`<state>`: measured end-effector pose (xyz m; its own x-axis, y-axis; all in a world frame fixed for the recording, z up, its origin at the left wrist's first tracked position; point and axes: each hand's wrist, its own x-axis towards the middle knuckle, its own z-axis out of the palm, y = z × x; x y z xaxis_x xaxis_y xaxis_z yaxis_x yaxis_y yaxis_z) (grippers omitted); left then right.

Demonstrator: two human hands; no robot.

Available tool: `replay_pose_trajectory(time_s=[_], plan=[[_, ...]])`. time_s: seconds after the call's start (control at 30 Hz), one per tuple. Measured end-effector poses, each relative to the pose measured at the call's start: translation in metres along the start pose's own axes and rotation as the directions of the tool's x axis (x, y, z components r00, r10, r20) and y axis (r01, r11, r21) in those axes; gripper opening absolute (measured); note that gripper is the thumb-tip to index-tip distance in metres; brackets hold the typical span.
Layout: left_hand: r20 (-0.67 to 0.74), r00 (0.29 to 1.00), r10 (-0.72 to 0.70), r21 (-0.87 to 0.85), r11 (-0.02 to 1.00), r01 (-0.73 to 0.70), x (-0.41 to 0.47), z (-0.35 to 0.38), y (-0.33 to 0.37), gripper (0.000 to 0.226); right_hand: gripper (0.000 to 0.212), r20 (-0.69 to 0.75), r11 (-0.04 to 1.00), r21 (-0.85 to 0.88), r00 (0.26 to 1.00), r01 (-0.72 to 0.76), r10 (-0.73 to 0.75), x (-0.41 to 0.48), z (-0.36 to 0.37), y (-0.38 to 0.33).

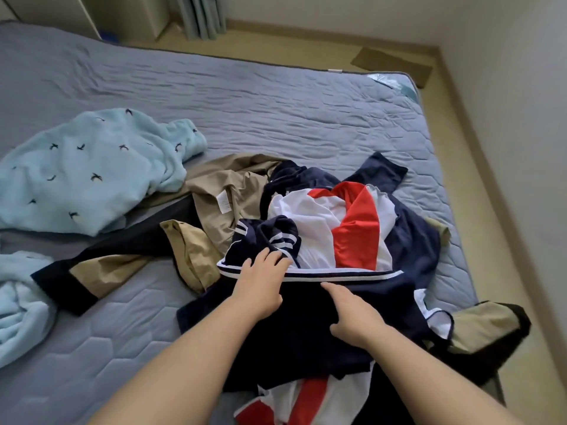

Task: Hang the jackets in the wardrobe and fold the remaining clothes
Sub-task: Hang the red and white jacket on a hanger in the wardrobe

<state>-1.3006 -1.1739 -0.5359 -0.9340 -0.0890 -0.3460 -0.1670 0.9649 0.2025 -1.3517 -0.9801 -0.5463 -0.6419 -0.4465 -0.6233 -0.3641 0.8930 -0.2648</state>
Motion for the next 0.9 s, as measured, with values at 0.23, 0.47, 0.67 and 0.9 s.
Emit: replay_pose_trajectory(time_s=[0.23, 0.47, 0.67, 0.9], plan=[[-0.195, 0.979, 0.063, 0.088, 0.995, -0.046, 0.012, 0.032, 0.027, 0.016, 0.088, -0.110, 0.999, 0.004, 0.993, 0.034, -0.033, 0.009, 0.012, 0.040], [-0.074, 0.989, 0.126, -0.196, 0.971, -0.138, -0.034, -0.001, 0.001, 0.019, 0.048, -0.026, 0.981, -0.166, 0.994, 0.096, -0.102, 0.005, 0.008, 0.039], [-0.055, 0.992, 0.111, -0.414, 0.902, -0.124, -0.076, -0.036, -0.058, 0.027, 0.030, 0.194, 0.960, -0.147, 0.959, 0.239, -0.209, 0.004, -0.003, -0.031], [0.366, 0.926, -0.092, 0.192, 0.981, 0.022, -0.152, -0.123, -0.136, 0.055, 0.033, 0.256, 0.925, -0.278, 0.948, 0.259, -0.189, 0.005, -0.008, -0.129]])
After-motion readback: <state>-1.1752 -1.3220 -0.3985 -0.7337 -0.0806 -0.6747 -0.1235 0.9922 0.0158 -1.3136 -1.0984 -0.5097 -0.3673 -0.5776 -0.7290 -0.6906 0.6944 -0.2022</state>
